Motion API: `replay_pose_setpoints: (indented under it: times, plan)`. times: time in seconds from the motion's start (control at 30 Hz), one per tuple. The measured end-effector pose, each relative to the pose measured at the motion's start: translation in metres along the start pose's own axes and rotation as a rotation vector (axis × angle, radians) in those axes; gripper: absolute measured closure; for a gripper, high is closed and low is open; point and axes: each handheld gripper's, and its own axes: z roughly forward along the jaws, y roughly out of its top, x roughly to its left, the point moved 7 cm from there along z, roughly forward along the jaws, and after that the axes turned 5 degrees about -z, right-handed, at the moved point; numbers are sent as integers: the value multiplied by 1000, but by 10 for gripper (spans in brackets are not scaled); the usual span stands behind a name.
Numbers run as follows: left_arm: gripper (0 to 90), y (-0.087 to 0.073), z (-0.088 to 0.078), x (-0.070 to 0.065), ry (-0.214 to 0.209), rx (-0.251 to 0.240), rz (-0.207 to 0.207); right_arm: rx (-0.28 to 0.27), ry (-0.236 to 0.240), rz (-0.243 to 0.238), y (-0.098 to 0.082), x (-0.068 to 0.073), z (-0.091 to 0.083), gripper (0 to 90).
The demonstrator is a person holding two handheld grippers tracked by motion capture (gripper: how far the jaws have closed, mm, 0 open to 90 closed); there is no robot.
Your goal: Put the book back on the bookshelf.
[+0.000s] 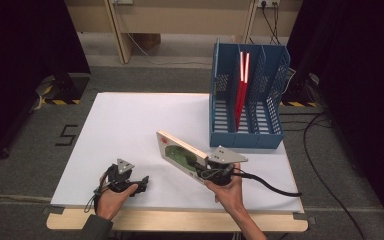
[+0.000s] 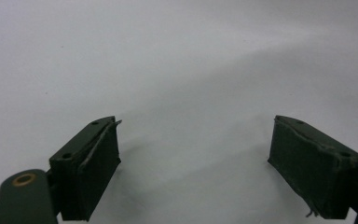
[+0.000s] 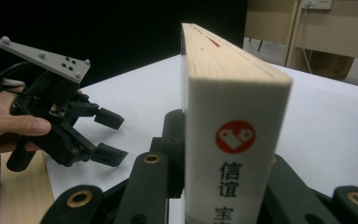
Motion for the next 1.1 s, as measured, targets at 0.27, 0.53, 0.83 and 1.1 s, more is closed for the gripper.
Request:
replay_pose_setpoints:
  times: [0.27, 0.53, 0.83, 1.1]
  plan:
    - [150, -2, 2, 1, 8, 12, 11, -43, -42, 20, 8, -16, -39, 755]
    - [148, -1, 2, 2, 7, 10, 6, -81, -104, 28, 13, -36, -82, 755]
    - [148, -1, 2, 2, 5, 11, 4, -103, -197, 45, 16, -65, -125, 755]
    - [148, -1, 3, 2, 4, 12, 3, -117, -276, 45, 22, -89, -152, 755]
